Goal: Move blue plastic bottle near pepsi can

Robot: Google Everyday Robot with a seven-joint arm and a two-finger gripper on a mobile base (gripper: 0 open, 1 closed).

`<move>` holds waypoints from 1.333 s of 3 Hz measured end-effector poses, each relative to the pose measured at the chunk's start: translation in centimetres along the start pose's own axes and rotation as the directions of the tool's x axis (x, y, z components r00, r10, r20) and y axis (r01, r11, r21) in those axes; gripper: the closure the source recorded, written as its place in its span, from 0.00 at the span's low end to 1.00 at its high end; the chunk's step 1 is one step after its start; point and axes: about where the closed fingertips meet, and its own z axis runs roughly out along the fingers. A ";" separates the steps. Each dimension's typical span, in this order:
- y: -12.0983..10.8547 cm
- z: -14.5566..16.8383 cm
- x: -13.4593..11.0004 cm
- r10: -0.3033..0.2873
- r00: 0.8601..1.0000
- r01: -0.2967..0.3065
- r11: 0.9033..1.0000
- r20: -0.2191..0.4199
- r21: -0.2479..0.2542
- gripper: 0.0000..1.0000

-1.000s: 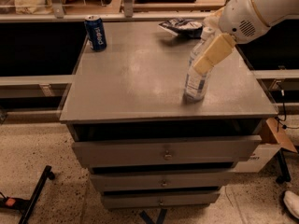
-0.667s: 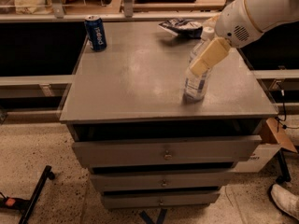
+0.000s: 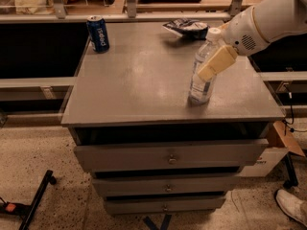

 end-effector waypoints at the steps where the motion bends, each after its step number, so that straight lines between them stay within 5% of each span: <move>1: -0.3 0.0 0.9 0.021 1.000 -0.021 1.000 0.015 -0.008 0.18; 4: 0.2 -0.1 2.0 0.041 0.999 -0.042 0.998 -0.036 -0.037 0.88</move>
Offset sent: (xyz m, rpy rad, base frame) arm -0.0044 -0.0180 -0.0127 0.0143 0.0585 -0.0028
